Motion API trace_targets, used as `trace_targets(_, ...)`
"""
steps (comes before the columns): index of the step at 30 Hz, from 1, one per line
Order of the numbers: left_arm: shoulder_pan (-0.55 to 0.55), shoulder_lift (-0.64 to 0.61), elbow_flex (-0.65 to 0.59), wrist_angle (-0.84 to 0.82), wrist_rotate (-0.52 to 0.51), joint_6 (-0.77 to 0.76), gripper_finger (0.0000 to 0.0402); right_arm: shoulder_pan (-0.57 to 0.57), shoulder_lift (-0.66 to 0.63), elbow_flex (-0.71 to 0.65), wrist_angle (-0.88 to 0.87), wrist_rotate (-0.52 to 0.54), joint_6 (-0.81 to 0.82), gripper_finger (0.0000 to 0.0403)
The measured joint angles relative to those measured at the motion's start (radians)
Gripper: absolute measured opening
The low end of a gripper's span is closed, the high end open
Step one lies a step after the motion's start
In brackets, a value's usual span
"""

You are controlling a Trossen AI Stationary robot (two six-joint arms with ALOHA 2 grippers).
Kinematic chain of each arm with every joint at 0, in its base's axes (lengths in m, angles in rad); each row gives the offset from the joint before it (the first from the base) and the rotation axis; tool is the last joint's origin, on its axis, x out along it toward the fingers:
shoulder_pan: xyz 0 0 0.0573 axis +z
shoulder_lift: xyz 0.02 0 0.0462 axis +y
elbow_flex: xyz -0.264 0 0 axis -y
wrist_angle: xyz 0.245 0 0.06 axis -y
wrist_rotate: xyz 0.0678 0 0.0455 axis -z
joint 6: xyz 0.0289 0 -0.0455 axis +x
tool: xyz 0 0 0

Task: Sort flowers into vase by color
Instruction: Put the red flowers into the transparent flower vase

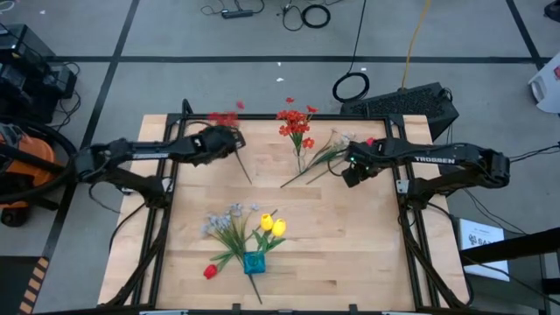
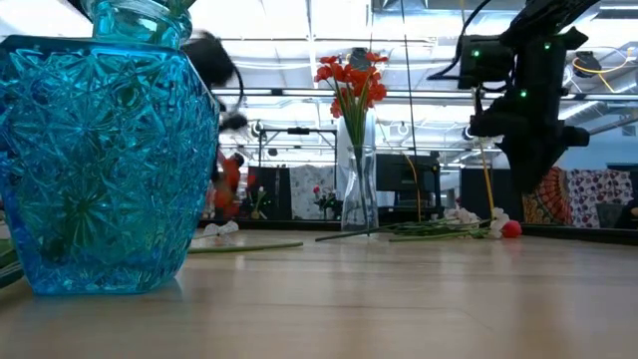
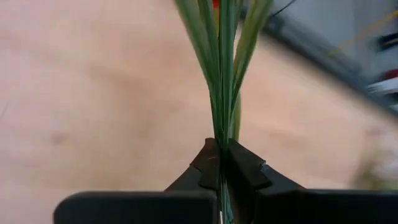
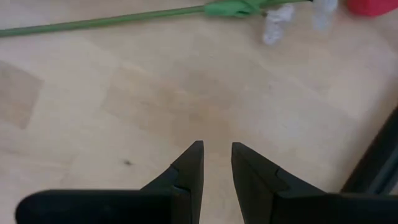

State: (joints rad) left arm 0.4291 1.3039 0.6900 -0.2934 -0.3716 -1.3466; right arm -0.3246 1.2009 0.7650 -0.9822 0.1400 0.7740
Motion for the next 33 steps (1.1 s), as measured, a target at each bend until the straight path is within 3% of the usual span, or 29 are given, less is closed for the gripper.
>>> trace_targets(5, -0.036, -0.122, 0.001, 0.128, -0.062, 0.217, 0.0013, 0.027, -0.045, 0.0, 0.041, -0.011, -0.012, 0.0075)
trace_targets(12, -0.108, -0.186, 0.002, 0.41, 0.037, 0.725, 0.0013, 0.064, -0.084, 0.001, 0.213, -0.049, -0.09, 0.0075)
trace_targets(19, -0.192, -0.192, 0.002, 0.557, 0.05, 0.899, 0.0012, 0.086, -0.086, 0.001, 0.334, -0.095, -0.106, 0.0075)
trace_targets(29, -0.26, -0.193, 0.003, 0.861, 0.053, 1.141, 0.0012, 0.132, -0.086, 0.001, 0.337, -0.094, -0.053, 0.0075)
trace_targets(33, -0.275, -0.193, 0.004, 0.924, 0.134, 1.324, 0.0012, 0.15, -0.086, 0.001, 0.337, -0.091, -0.045, 0.0075)
